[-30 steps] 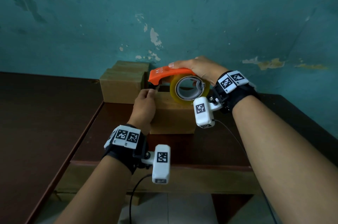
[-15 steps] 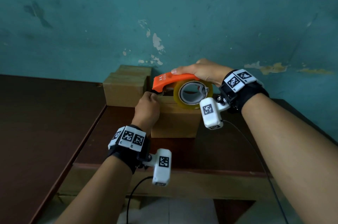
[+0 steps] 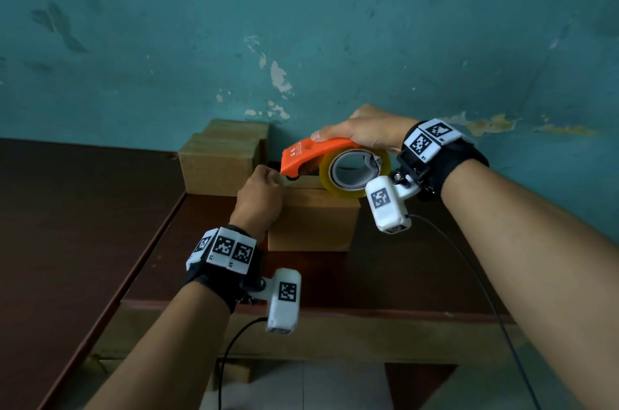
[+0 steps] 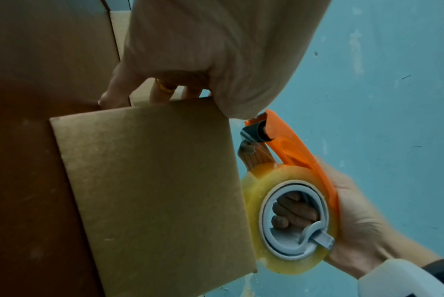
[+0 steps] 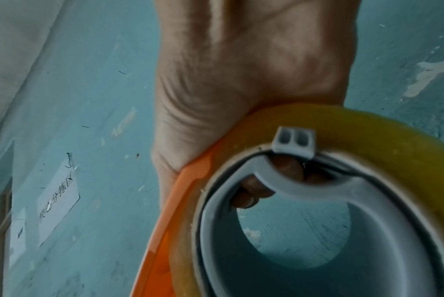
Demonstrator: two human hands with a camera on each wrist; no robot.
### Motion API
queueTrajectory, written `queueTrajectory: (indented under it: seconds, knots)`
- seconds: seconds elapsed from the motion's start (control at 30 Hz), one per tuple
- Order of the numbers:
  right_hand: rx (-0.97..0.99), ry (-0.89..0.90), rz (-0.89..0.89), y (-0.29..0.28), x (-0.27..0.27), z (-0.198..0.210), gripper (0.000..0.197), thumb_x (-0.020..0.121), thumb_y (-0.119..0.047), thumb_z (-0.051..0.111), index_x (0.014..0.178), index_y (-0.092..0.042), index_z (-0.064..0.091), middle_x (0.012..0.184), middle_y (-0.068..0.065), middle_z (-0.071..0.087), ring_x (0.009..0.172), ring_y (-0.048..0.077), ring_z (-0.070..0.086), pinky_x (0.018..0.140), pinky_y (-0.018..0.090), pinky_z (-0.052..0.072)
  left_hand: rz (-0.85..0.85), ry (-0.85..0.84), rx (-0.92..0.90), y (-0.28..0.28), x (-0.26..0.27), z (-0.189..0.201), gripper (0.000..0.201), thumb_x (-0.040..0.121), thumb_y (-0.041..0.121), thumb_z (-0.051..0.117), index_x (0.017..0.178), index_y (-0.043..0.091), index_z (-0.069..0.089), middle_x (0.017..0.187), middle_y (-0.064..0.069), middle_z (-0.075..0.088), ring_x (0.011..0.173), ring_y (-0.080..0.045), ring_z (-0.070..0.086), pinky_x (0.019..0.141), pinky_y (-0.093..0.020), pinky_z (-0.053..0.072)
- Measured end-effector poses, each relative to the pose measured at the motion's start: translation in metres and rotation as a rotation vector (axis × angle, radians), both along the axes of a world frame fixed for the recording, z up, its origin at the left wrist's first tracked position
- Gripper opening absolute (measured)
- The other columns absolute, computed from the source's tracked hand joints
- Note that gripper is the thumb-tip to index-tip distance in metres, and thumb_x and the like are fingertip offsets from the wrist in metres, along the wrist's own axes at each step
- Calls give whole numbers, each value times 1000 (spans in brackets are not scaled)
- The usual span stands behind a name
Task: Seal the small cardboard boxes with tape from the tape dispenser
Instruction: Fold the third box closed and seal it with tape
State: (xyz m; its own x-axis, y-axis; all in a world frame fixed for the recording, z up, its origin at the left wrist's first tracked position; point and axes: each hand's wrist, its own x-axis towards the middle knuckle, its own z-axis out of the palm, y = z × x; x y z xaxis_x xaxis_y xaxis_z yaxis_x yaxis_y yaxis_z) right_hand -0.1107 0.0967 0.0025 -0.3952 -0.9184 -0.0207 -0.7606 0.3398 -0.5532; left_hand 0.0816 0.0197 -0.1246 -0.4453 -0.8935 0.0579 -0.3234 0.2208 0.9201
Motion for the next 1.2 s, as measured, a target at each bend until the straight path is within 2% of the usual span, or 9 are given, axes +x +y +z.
queueTrajectory:
  seconds: [0.13, 0.3, 0.47, 0.6, 0.67, 0.73, 0.8, 0.97, 1.2]
  knots:
    - [11, 49, -13, 0, -5, 0, 64, 59, -81, 81, 71, -19, 68, 72, 3, 71, 67, 20, 67, 77, 35, 51, 4, -5, -7, 0, 1, 1, 25, 110, 33, 35, 116, 24, 57, 106, -3, 61, 96, -24, 60, 89, -44, 51]
    - [27, 51, 12, 0, -8, 1, 63, 59, -81, 80, 70, -20, 69, 72, 2, 71, 68, 19, 68, 78, 35, 51, 3, -34, -7, 0, 1, 1, 22, 111, 34, 33, 115, 26, 54, 102, 1, 57, 91, -17, 56, 82, -40, 47]
    - [33, 49, 23, -1, -9, 1, 74, 46, -87, 77, 74, -18, 70, 74, 4, 71, 69, 20, 67, 78, 37, 51, 1, -90, -17, 0, 1, 3, 23, 111, 37, 32, 116, 28, 52, 106, -4, 58, 97, -25, 58, 84, -41, 48]
    - [40, 56, 23, 0, -10, 1, 71, 46, -86, 77, 70, -20, 68, 72, 3, 70, 68, 20, 67, 77, 36, 50, 0, -106, -8, 1, 2, 3, 25, 110, 39, 31, 116, 31, 54, 112, -6, 60, 103, -28, 59, 97, -50, 49]
    - [39, 56, 17, 0, -12, 1, 71, 47, -85, 77, 70, -19, 67, 71, 3, 70, 68, 19, 66, 76, 35, 50, 6, -137, -8, 1, 3, 2, 24, 107, 41, 30, 113, 37, 53, 115, -7, 61, 109, -33, 58, 107, -60, 43]
    - [36, 67, 14, 2, -13, 2, 69, 48, -85, 77, 69, -20, 65, 70, 3, 67, 66, 18, 64, 75, 35, 49, 2, -157, -14, 2, 4, 3, 23, 107, 40, 30, 110, 39, 52, 116, -8, 61, 113, -36, 57, 110, -65, 37]
    - [38, 60, 11, 4, -16, 2, 69, 51, -85, 77, 69, -20, 65, 69, 2, 67, 64, 18, 64, 75, 35, 49, 1, -173, -25, 3, 5, 4, 22, 107, 39, 30, 108, 38, 52, 114, -7, 61, 114, -36, 57, 112, -65, 35]
    - [59, 48, 3, 8, -18, 3, 57, 74, -74, 78, 68, -20, 63, 65, -1, 65, 60, 15, 61, 74, 31, 48, 0, -171, -19, 5, 5, 5, 22, 107, 40, 29, 108, 39, 51, 114, -7, 61, 115, -36, 57, 113, -65, 35]
    - [65, 25, -32, 25, -33, 0, 58, 74, -74, 78, 65, -19, 63, 65, 1, 63, 61, 16, 60, 74, 32, 46, 0, -165, -26, 7, 4, 6, 24, 107, 37, 28, 103, 37, 51, 107, -4, 58, 113, -37, 55, 111, -65, 36]
